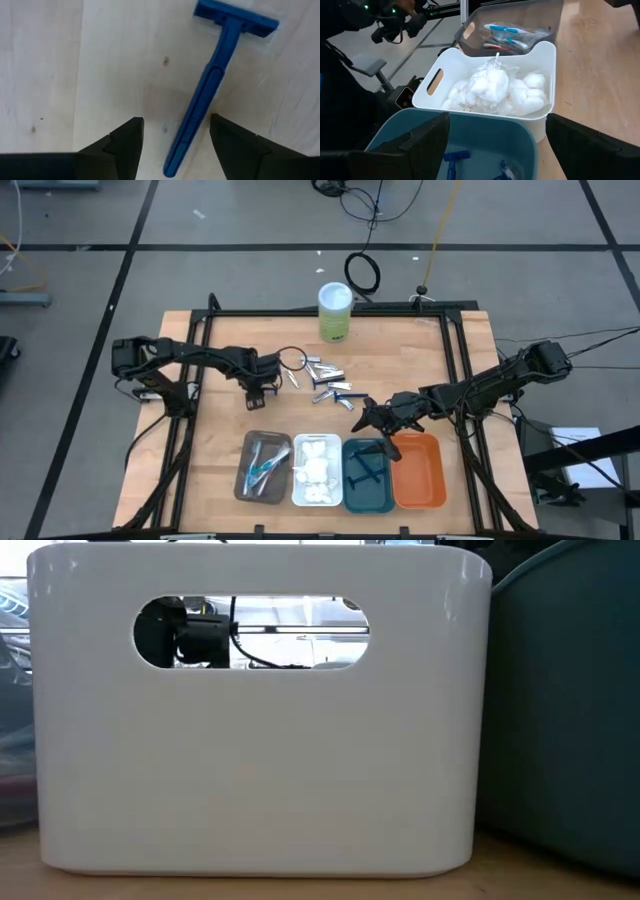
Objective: Pick & Place Travel size toiletries
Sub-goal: Put the blue razor into the blue bin
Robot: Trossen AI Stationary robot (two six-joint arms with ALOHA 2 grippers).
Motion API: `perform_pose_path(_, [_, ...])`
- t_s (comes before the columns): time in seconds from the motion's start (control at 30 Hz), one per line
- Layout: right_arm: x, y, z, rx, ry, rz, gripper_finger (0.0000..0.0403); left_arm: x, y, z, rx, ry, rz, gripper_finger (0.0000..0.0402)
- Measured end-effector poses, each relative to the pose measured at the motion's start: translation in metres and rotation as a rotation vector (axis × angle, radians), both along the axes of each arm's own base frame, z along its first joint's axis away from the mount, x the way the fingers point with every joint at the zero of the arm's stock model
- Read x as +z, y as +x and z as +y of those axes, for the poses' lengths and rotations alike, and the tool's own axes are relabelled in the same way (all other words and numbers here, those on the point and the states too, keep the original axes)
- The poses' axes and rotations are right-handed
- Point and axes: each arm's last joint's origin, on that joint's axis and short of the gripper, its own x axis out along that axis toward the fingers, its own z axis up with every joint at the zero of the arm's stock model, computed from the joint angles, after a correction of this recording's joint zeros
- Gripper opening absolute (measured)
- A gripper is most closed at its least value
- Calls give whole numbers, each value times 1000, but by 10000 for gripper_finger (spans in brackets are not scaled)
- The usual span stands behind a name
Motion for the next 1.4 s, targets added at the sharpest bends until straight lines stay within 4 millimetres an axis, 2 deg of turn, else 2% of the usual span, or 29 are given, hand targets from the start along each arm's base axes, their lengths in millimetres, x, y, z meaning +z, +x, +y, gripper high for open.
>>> perform_pose_path(0.1, [-1,1,-4,-14,-1,6,313,-5,-4,2,-13,-12,-12,225])
perform_pose_path(0.2, [-1,1,-6,-25,1,7,313,-9,-7,3,-14,-47,-29,197])
perform_pose_path(0.3, [-1,2,-7,-30,1,8,313,-11,-7,3,-19,-68,-42,141])
perform_pose_path(0.47, [-2,1,-8,-32,-5,17,313,-11,-7,2,-19,-80,-46,22])
perform_pose_path(0.6, [-2,1,-9,-40,-16,20,313,-7,-4,1,13,-56,-67,18])
perform_pose_path(0.73, [-1,3,-14,-111,-89,-14,313,18,4,-4,-13,4,-177,10])
perform_pose_path(0.93, [9,10,-28,-303,-221,-157,313,92,26,-16,-121,97,-647,9])
perform_pose_path(1.07, [21,14,-38,-401,-220,-278,313,137,37,-32,-243,159,-1029,10])
perform_pose_path(1.23, [31,22,-44,-435,-184,-446,313,154,52,-56,-397,227,-1265,10])
perform_pose_path(1.4, [39,28,-45,-452,-202,-651,313,148,70,-71,-455,231,-1339,10])
